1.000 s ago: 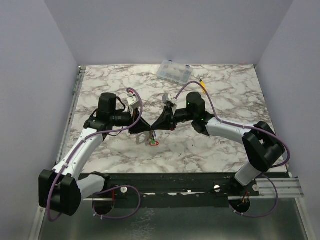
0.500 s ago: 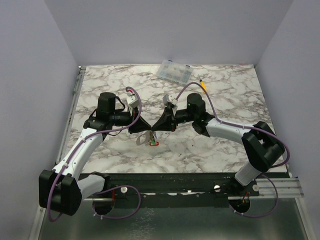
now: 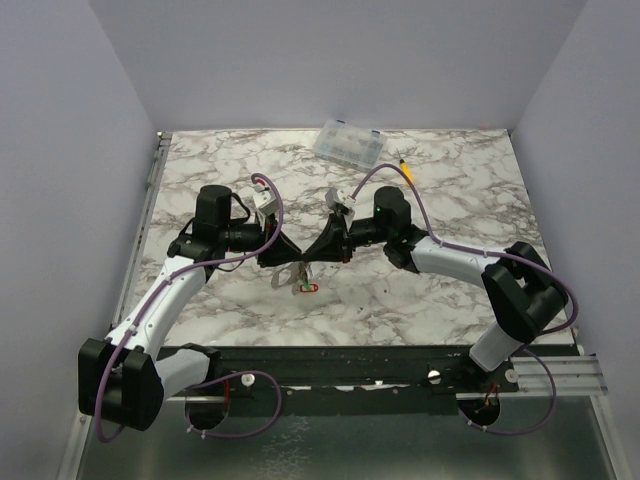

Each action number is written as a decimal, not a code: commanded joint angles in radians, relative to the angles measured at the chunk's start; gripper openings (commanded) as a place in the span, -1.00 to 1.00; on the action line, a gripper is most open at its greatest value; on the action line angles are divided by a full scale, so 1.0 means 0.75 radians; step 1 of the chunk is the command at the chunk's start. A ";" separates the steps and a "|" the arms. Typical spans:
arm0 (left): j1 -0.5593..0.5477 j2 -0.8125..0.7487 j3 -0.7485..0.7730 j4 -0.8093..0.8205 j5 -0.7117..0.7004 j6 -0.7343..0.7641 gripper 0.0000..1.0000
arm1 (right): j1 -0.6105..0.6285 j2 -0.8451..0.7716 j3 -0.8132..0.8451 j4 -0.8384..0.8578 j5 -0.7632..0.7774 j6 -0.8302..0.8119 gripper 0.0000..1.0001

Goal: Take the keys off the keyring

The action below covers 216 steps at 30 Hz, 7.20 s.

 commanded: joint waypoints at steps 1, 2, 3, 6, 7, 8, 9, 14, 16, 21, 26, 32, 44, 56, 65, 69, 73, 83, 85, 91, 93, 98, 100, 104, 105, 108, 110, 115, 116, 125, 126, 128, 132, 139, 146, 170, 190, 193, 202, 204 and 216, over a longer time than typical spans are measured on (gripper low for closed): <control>0.005 0.003 -0.008 0.036 -0.014 0.006 -0.61 | 0.004 0.017 0.008 0.074 -0.051 0.017 -0.99; 0.005 0.004 -0.005 0.039 -0.007 0.004 -0.74 | 0.004 0.015 0.003 0.077 -0.051 0.017 -0.99; 0.006 0.005 -0.003 0.040 0.002 0.003 -0.83 | 0.003 0.014 0.000 0.077 -0.052 0.017 -0.99; 0.006 0.012 0.005 0.043 0.017 -0.003 -1.00 | 0.003 0.009 -0.004 0.068 -0.058 0.005 -0.99; 0.006 0.014 0.005 0.044 0.016 -0.007 -1.00 | 0.004 0.007 -0.002 0.063 -0.060 0.003 -0.99; 0.006 0.014 0.004 0.046 0.012 -0.011 -1.00 | 0.003 0.006 0.004 0.047 -0.063 -0.001 -0.98; 0.006 0.013 0.003 0.046 0.006 -0.015 -1.00 | 0.004 0.005 0.018 0.015 -0.072 -0.018 -0.93; -0.004 0.009 0.003 0.045 -0.008 -0.022 -1.00 | 0.004 0.003 0.101 -0.270 -0.124 -0.203 -0.67; -0.014 0.013 -0.001 0.042 -0.014 -0.002 -1.00 | 0.004 0.004 0.123 -0.355 -0.144 -0.255 -0.55; -0.057 0.039 0.031 -0.072 -0.044 0.123 -1.00 | 0.004 0.013 0.192 -0.575 -0.176 -0.394 -0.37; -0.089 0.073 0.100 -0.234 -0.089 0.290 -1.00 | 0.004 0.047 0.307 -0.892 -0.180 -0.575 -0.38; -0.145 0.100 0.163 -0.352 -0.170 0.412 -1.00 | 0.004 0.085 0.420 -1.191 -0.139 -0.776 -0.40; -0.193 0.128 0.209 -0.377 -0.194 0.427 -1.00 | 0.024 0.120 0.514 -1.362 -0.071 -0.879 -0.59; -0.119 0.104 0.149 -0.300 -0.137 0.350 -0.46 | 0.019 0.031 0.399 -0.961 0.029 -0.584 -0.99; -0.061 0.042 0.041 -0.114 -0.088 0.231 -0.39 | -0.007 -0.018 0.165 -0.343 0.000 -0.188 -0.99; -0.031 0.023 0.022 -0.088 -0.056 0.206 -0.30 | -0.024 -0.019 0.021 0.024 -0.004 0.064 -0.99; -0.031 0.012 0.002 -0.066 -0.045 0.185 -0.31 | -0.027 -0.012 -0.036 0.152 0.008 0.147 -0.99; -0.031 0.024 -0.021 -0.022 -0.025 0.148 -0.27 | -0.030 0.024 -0.092 0.352 0.046 0.298 -0.99; -0.031 0.030 -0.017 -0.011 -0.004 0.134 -0.26 | -0.030 0.029 -0.093 0.356 0.046 0.295 -0.99; -0.032 0.049 -0.064 0.033 0.021 0.130 -0.17 | -0.029 0.043 -0.094 0.356 0.048 0.291 -0.99; -0.031 0.058 -0.080 0.067 0.032 0.116 -0.17 | -0.030 0.045 -0.092 0.356 0.049 0.291 -0.99; -0.040 0.078 -0.101 0.141 0.051 0.073 -0.16 | -0.029 0.052 -0.092 0.344 0.055 0.274 -0.99; -0.039 0.071 -0.097 0.144 0.006 0.067 -0.16 | -0.031 0.044 -0.073 0.220 0.033 0.217 -0.99; 0.017 0.077 0.003 -0.128 -0.150 0.253 -0.16 | -0.031 0.027 0.052 -0.320 0.077 -0.116 -0.94; 0.050 0.086 0.008 -0.177 -0.181 0.301 -0.13 | -0.033 0.042 0.094 -0.480 0.119 -0.215 -0.79; 0.214 0.160 -0.001 -0.283 -0.197 0.350 -0.03 | -0.031 0.102 0.218 -0.771 0.196 -0.317 -0.48; 0.352 0.261 0.066 -0.391 -0.137 0.405 -0.03 | -0.029 0.133 0.242 -0.817 0.214 -0.312 -0.38; 0.476 0.486 0.156 -0.496 -0.242 0.410 -0.01 | -0.013 0.253 0.301 -0.827 0.251 -0.185 -0.24; 0.477 0.523 0.169 -0.511 -0.255 0.401 -0.01 | -0.005 0.274 0.308 -0.830 0.256 -0.174 -0.24; 0.429 0.887 0.299 -0.697 -0.284 0.427 -0.10 | 0.022 0.408 0.329 -0.915 0.285 -0.123 -0.23; 0.410 0.922 0.314 -0.727 -0.286 0.448 -0.11 | 0.021 0.418 0.327 -0.920 0.286 -0.124 -0.23; 0.376 0.969 0.335 -0.758 -0.275 0.472 -0.12 | 0.021 0.440 0.313 -0.907 0.286 -0.111 -0.23; 0.345 1.021 0.354 -0.764 -0.231 0.479 -0.12 | 0.022 0.490 0.294 -0.881 0.286 -0.068 -0.23; 0.277 1.061 0.342 -0.726 -0.062 0.521 -0.18 | 0.021 0.558 0.291 -0.825 0.271 -0.025 -0.25; 0.259 0.954 0.309 -0.714 0.049 0.573 -0.60 | 0.020 0.547 0.261 -0.754 0.243 0.002 -0.26; 0.239 1.080 0.389 -0.918 0.373 0.823 -0.45 | 0.021 0.504 0.123 -0.237 0.042 0.277 -0.49; 0.290 1.266 0.550 -1.522 0.492 1.439 -0.52 | 0.088 0.586 0.233 -0.217 -0.123 0.303 -0.01; 0.297 1.271 0.556 -1.528 0.497 1.445 -0.53 | 0.099 0.571 0.234 -0.244 -0.119 0.255 -0.37; 0.436 1.195 0.586 -1.530 0.421 1.388 -0.14 | 0.072 0.423 0.269 -0.330 -0.079 0.116 -0.99; 0.474 1.192 0.609 -1.529 0.374 1.321 -0.01 | 0.060 0.384 0.273 -0.325 -0.072 0.105 -0.99; 0.580 0.606 0.373 -0.599 -0.306 0.002 0.98 | 0.012 0.195 0.299 -0.424 -0.184 0.097 -0.99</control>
